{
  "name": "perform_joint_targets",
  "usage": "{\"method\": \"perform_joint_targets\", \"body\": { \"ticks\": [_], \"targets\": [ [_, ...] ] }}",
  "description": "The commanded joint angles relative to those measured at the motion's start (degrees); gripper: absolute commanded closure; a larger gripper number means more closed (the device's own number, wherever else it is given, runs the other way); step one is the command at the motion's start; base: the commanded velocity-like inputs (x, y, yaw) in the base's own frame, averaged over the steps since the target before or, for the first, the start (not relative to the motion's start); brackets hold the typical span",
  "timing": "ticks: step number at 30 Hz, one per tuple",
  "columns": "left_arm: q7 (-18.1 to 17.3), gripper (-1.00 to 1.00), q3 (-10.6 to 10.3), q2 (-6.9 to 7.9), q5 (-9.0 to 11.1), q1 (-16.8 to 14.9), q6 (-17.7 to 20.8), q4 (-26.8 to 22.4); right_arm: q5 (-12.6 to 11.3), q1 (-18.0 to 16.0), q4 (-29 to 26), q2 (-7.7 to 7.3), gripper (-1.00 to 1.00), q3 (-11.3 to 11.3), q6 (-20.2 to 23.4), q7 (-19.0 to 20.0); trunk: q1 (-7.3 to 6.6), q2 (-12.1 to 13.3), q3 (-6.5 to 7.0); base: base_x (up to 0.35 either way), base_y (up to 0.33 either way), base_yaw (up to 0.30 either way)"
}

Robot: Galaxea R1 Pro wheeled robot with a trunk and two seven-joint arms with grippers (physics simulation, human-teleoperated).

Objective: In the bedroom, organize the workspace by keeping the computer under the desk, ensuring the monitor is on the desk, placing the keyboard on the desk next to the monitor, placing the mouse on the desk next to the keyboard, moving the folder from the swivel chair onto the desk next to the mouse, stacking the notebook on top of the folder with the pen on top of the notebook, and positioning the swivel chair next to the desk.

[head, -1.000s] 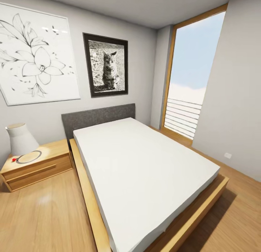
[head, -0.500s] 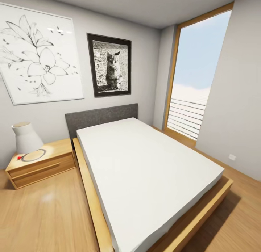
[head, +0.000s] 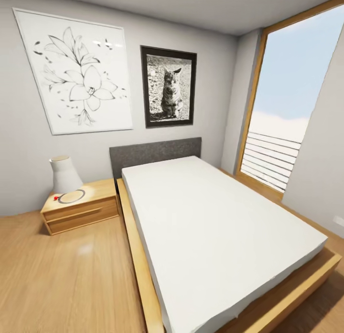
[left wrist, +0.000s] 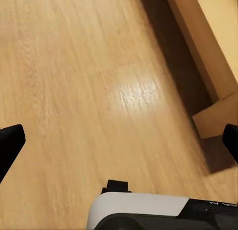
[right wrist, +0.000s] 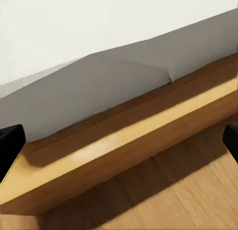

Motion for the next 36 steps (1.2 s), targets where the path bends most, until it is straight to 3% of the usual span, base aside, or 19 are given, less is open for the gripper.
{"method": "perform_joint_targets", "body": {
  "ticks": [1,15,30,36],
  "targets": [
    [-0.02,-1.00,-0.03,-0.03,0.29,-0.07,-0.41,0.05,0.00,-0.02,0.06,0.03,-1.00,0.00,-0.28,-0.11,0.01,-0.05,-0.07,0.127,-0.080,0.286],
    [-0.01,-1.00,-0.05,-0.03,0.45,-0.06,-0.67,0.05,0.21,-0.02,0.20,-0.18,-1.00,0.07,-0.42,-0.05,0.01,-0.05,-0.26,0.157,-0.095,0.282],
    [-0.02,-1.00,-0.06,0.00,0.45,-0.04,-0.67,0.05,0.39,-0.02,0.34,-0.06,-1.00,0.42,-0.42,-0.04,0.01,-0.05,-0.71,0.001,-0.003,0.277],
    [-0.02,-1.00,-0.05,0.00,0.45,-0.04,-0.67,0.05,0.40,-0.02,0.39,0.01,-1.00,0.45,-0.42,-0.04,0.01,-0.05,-0.89,-0.219,-0.030,0.276]
  ]
}}
